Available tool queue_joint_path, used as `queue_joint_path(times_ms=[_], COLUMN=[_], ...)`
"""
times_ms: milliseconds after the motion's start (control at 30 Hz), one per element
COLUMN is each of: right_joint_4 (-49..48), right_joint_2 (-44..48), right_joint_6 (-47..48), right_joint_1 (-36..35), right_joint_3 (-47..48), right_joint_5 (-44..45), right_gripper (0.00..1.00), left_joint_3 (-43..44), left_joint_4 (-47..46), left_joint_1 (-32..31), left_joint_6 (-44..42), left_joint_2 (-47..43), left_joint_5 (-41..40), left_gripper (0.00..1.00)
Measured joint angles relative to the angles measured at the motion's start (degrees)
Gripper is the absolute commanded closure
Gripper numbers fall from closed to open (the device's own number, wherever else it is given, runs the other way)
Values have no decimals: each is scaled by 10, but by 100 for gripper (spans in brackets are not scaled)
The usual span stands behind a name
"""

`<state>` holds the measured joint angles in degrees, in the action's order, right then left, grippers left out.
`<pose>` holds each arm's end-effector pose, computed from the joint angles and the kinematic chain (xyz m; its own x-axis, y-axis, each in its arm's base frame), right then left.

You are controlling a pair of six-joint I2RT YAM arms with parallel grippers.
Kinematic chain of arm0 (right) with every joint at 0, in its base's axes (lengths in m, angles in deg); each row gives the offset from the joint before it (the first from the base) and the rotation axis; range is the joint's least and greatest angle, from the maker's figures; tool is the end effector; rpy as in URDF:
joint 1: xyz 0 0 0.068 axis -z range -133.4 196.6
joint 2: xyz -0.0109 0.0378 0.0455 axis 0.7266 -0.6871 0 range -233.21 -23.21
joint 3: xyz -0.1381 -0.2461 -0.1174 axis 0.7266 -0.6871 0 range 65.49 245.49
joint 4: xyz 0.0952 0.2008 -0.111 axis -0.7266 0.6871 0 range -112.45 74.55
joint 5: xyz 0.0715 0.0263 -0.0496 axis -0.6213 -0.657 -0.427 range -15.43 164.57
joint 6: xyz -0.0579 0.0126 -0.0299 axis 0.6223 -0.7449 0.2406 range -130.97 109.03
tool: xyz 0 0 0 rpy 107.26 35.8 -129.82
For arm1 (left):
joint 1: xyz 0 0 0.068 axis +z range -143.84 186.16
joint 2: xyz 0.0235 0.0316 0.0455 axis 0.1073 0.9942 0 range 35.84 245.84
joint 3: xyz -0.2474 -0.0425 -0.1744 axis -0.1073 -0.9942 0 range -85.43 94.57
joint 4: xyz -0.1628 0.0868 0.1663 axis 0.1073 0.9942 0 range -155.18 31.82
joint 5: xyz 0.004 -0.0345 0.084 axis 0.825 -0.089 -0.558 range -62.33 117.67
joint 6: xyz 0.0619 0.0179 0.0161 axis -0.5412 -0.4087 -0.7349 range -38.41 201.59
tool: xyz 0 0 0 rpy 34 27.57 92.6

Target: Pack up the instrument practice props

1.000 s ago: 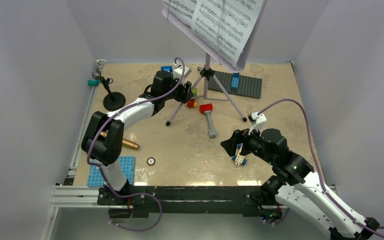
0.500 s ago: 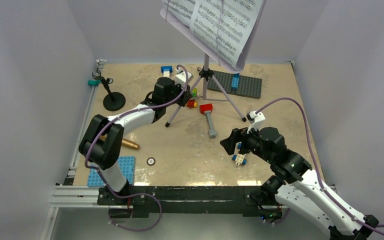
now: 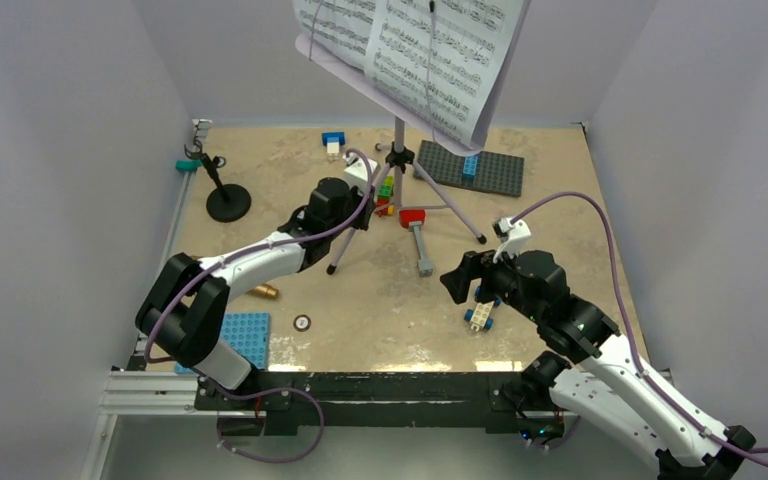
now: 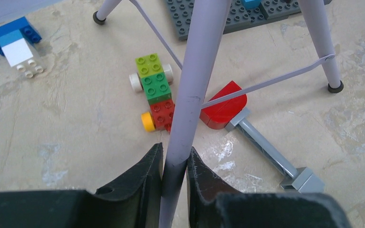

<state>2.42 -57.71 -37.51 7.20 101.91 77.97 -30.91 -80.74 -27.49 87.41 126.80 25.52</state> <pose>0.0946 0.0738 0.3006 -0.5338 0.1389 -0.8341 -0.3944 0.8316 0.3909 0.3047 -0.2004 0.2772 -0.3485 0.1103 -0.9308 0.4917 0.8669 -0.0814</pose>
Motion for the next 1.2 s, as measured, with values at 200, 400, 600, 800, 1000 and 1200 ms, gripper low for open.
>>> queue_joint_path(times_ms=[200,400,600,800,1000,1200], right_joint_4=[-1,-3,-5,-5,-5,-5], right_joint_2=[0,2,9,15,16,19], right_joint_6=[0,0,0,0,1,3], right_joint_1=[0,0,0,0,1,1], right_joint_3=[0,-2,-2,-4,-8,-8], right_joint_5=[1,1,1,2,4,6], right_gripper=[11,11,11,11,11,11], left_joint_3=[-30,-38,-21,6,21,34], left_joint_4=[23,50,97,143,170,198], left_joint_1=[-42,-78,-111,-143,-168,-177], left_joint_6=[49,98,145,193,258,321], left_joint_2=[-37,-55,-55,-42,-30,-23], left_joint_5=[-87,-152,-200,-242,-287,-308], left_gripper=[100,100,100,100,100,100])
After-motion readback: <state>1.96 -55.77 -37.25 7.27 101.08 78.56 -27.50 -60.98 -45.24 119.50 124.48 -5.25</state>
